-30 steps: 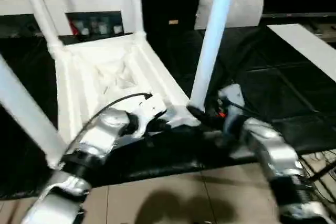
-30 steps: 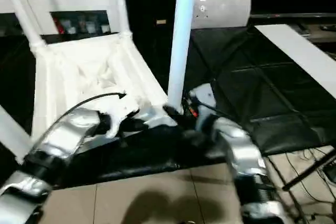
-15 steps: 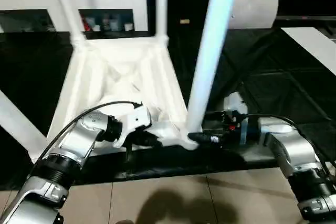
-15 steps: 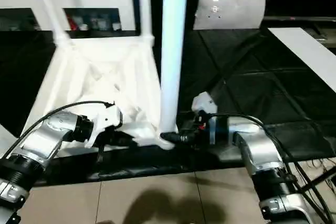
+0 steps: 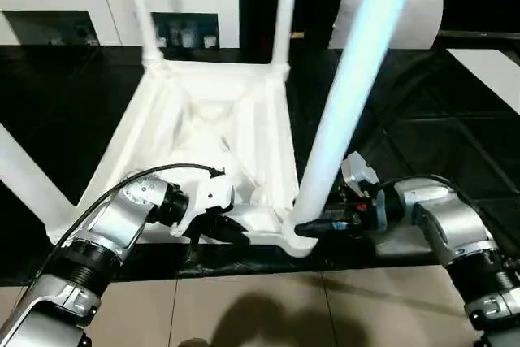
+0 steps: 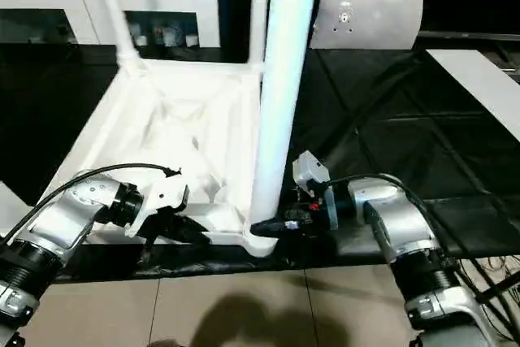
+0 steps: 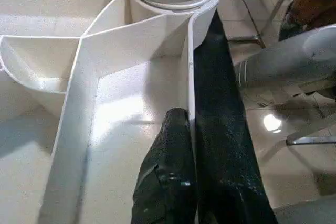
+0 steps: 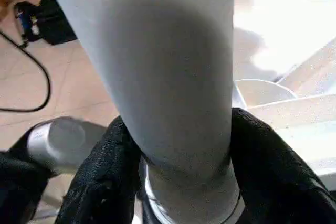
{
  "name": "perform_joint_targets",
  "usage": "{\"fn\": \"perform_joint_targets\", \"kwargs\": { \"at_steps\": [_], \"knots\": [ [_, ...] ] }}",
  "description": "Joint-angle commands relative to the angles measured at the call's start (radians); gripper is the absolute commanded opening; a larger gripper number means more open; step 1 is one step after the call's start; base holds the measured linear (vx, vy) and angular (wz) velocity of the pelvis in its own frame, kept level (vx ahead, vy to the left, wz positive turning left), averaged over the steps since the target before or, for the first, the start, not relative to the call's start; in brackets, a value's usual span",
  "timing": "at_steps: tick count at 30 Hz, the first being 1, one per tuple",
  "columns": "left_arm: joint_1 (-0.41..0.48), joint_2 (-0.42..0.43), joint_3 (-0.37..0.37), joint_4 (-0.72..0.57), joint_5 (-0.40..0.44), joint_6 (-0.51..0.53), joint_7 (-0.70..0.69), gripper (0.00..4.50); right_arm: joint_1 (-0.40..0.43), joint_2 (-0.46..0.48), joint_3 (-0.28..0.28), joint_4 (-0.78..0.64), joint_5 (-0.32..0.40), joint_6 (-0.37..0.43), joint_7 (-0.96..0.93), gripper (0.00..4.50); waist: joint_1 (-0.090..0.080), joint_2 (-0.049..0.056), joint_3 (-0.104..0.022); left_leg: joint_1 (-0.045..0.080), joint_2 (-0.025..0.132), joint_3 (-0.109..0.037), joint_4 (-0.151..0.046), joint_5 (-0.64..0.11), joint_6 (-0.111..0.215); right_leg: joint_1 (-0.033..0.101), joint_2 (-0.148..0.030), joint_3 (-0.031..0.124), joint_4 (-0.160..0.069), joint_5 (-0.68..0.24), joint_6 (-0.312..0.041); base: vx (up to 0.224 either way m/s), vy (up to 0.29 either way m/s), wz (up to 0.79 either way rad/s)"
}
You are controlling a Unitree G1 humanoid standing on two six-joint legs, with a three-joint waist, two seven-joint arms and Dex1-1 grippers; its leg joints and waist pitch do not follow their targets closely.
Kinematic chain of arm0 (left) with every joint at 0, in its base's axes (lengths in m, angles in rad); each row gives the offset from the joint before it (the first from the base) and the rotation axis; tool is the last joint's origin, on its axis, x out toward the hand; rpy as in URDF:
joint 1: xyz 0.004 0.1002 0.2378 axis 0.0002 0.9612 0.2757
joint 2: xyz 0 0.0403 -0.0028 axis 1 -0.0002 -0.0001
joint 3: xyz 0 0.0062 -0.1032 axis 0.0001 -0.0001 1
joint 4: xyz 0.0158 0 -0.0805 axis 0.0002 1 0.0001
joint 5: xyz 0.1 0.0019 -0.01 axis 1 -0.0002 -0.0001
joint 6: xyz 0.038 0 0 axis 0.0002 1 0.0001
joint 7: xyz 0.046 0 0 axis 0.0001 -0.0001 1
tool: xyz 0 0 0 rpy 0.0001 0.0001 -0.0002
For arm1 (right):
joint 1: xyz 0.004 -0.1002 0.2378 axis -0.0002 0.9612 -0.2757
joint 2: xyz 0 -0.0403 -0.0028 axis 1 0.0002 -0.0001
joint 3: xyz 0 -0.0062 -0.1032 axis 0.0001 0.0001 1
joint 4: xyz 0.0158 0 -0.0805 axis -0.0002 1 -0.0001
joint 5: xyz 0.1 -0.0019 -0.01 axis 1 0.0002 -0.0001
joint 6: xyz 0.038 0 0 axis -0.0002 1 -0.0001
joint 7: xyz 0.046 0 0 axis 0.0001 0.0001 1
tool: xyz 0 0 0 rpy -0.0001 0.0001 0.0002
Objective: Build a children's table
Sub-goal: Rotate leg to tighten
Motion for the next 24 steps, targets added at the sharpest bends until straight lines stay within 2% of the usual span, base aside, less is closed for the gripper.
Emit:
{"fn": "perform_joint_targets", "kwargs": {
  "at_steps": [1, 3, 5, 6, 7, 9, 12, 13, 15, 16, 17, 18, 19, 21, 22, 23, 24],
  "knots": [
    [-0.022, -0.007, -0.01, -0.03, -0.021, -0.018, -0.035, 0.0, -0.01, -0.012, 0.016, -0.002, 0.005, 0.005, 0.041, 2.12, -0.008, -0.009, -0.069, 0.011, 0.02, 0.007, -0.074, -0.251, 0.037, 0.053, -0.042, 0.033, -0.056, -0.367, -0.191, 0.0, 0.0, 0.0],
    [-0.022, -0.006, -0.011, -0.03, -0.021, -0.018, -0.036, 0.0, -0.012, -0.013, 0.018, 0.0, 0.006, 0.005, 0.049, 2.12, -0.009, -0.012, -0.069, 0.011, 0.02, 0.008, -0.074, -0.251, 0.037, 0.053, -0.041, 0.033, -0.056, -0.373, -0.188, 0.0, 0.0, 0.0],
    [-0.021, -0.006, -0.011, -0.03, -0.021, -0.019, -0.037, 0.0, -0.012, -0.013, 0.019, 0.0, 0.006, 0.006, 0.051, 2.04, -0.009, -0.01, -0.07, 0.012, 0.02, 0.007, -0.073, -0.246, 0.037, 0.053, -0.041, 0.033, -0.056, -0.368, -0.188, 0.0, 0.0, 0.0],
    [-0.019, -0.005, -0.012, -0.029, -0.02, -0.019, -0.035, 0.0, -0.011, -0.012, 0.023, -0.002, 0.005, 0.012, 0.059, 2.04, -0.01, -0.018, -0.071, 0.01, 0.02, 0.009, -0.073, -0.237, 0.04, 0.054, -0.041, 0.033, -0.055, -0.358, -0.19, 0.0, 0.0, 0.0],
    [-0.018, -0.005, -0.013, -0.029, -0.019, -0.019, -0.033, 0.0, -0.008, -0.01, 0.023, -0.007, 0.01, 0.024, 0.062, 2.02, -0.008, -0.014, -0.071, 0.01, 0.02, 0.008, -0.073, -0.231, 0.041, 0.054, -0.041, 0.033, -0.052, -0.354, -0.192, 0.0, 0.0, 0.0],
    [-0.017, -0.005, -0.012, -0.029, -0.019, -0.02, -0.03, 0.0, -0.005, -0.006, 0.02, -0.015, 0.021, 0.043, 0.063, 2.01, -0.009, -0.013, -0.071, 0.011, 0.02, 0.008, -0.073, -0.229, 0.042, 0.053, -0.04, 0.033, -0.053, -0.347, -0.194, 0.0, 0.0, 0.0],
    [-0.014, -0.026, 0.012, -0.031, -0.033, 0.002, 0.012, 0.0, 0.014, 0.021, 0.0, -0.068, 0.064, 0.128, 0.011, 2.01, -0.009, -0.013, -0.068, 0.011, 0.02, 0.008, -0.075, -0.245, 0.036, 0.053, -0.04, 0.033, -0.056, -0.376, -0.184, 0.0, 0.0, 0.0],
    [-0.025, -0.061, 0.039, -0.028, -0.035, 0.04, 0.087, 0.0, 0.045, 0.042, 0.009, -0.114, 0.051, 0.154, -0.056, 2.01, -0.009, -0.012, -0.068, 0.012, 0.02, 0.007, -0.075, -0.257, 0.031, 0.052, -0.041, 0.032, -0.058, -0.397, -0.176, 0.0, 0.0, 0.0],
    [-0.032, -0.075, 0.046, -0.024, -0.027, 0.052, 0.123, 0.0, 0.056, 0.061, 0.01, -0.126, 0.036, 0.154, -0.105, 2.01, -0.008, -0.011, -0.065, 0.018, 0.02, 0.006, -0.077, -0.274, 0.022, 0.047, -0.04, 0.033, -0.063, -0.423, -0.165, 0.0, 0.0, 0.0],
    [-0.039, -0.09, 0.051, -0.019, -0.013, 0.073, 0.166, 0.0, 0.063, 0.086, 0.006, -0.129, 0.021, 0.158, -0.163, 2.01, -0.015, -0.013, -0.061, 0.013, 0.015, 0.004, -0.079, -0.301, 0.007, 0.049, -0.041, 0.031, -0.071, -0.492, -0.134, 0.0, 0.0, 0.0],
    [-0.041, -0.094, 0.051, -0.017, -0.009, 0.079, 0.179, 0.0, 0.065, 0.095, 0.004, -0.129, 0.017, 0.16, -0.182, 2.01, -0.018, -0.014, -0.06, 0.015, 0.012, 0.003, -0.079, -0.314, 0.004, 0.048, -0.042, 0.029, -0.075, -0.529, -0.12, 0.0, 0.0, 0.0],
    [-0.042, -0.097, 0.051, -0.015, -0.005, 0.085, 0.189, 0.0, 0.066, 0.102, 0.002, -0.128, 0.014, 0.161, -0.197, 2.01, -0.024, -0.015, -0.061, 0.013, 0.01, -0.001, -0.078, -0.323, -0.001, 0.05, -0.045, 0.025, -0.081, -0.581, -0.095, 0.0, 0.0, 0.0],
    [-0.048, -0.121, 0.06, -0.018, -0.002, 0.111, 0.233, 0.0, 0.064, 0.142, -0.014, -0.122, 0.004, 0.171, -0.273, 2.01, -0.032, -0.008, -0.059, 0.015, 0.008, -0.002, -0.078, -0.338, -0.008, 0.045, -0.042, 0.023, -0.089, -0.61, -0.08, 0.0, 0.0, 0.0],
    [-0.059, -0.178, 0.076, -0.034, 0.002, 0.174, 0.326, 0.0, 0.052, 0.227, -0.038, -0.104, -0.037, 0.196, -0.444, 2.01, -0.043, -0.01, -0.06, 0.015, 0.004, -0.003, -0.075, -0.349, -0.011, 0.044, -0.039, 0.019, -0.092, -0.63, -0.067, 0.0, 0.0, 0.0],
    [-0.064, -0.206, 0.083, -0.041, 0.005, 0.203, 0.37, 0.0, 0.045, 0.261, -0.046, -0.097, -0.062, 0.211, -0.525, 2.01, -0.058, -0.005, -0.061, 0.009, -0.001, -0.011, -0.076, -0.349, -0.022, 0.052, -0.041, 0.008, -0.096, -0.658, -0.046, 0.0, 0.0, 0.0],
    [-0.07, -0.233, 0.091, -0.044, 0.008, 0.227, 0.414, 0.0, 0.033, 0.293, -0.056, -0.083, -0.088, 0.233, -0.608, 2.01, -0.067, -0.005, -0.059, 0.006, 0.0, -0.011, -0.078, -0.353, -0.024, 0.051, -0.038, 0.008, -0.098, -0.658, -0.043, 0.0, 0.0, 0.0],
    [-0.073, -0.249, 0.097, -0.045, 0.01, 0.24, 0.441, 0.0, 0.026, 0.31, -0.062, -0.075, -0.103, 0.248, -0.659, 2.0, -0.082, -0.007, -0.058, 0.005, -0.003, -0.013, -0.076, -0.366, -0.029, 0.049, -0.036, 0.0, -0.102, -0.675, -0.035, 0.0, 0.0, 0.0]
  ]
}}
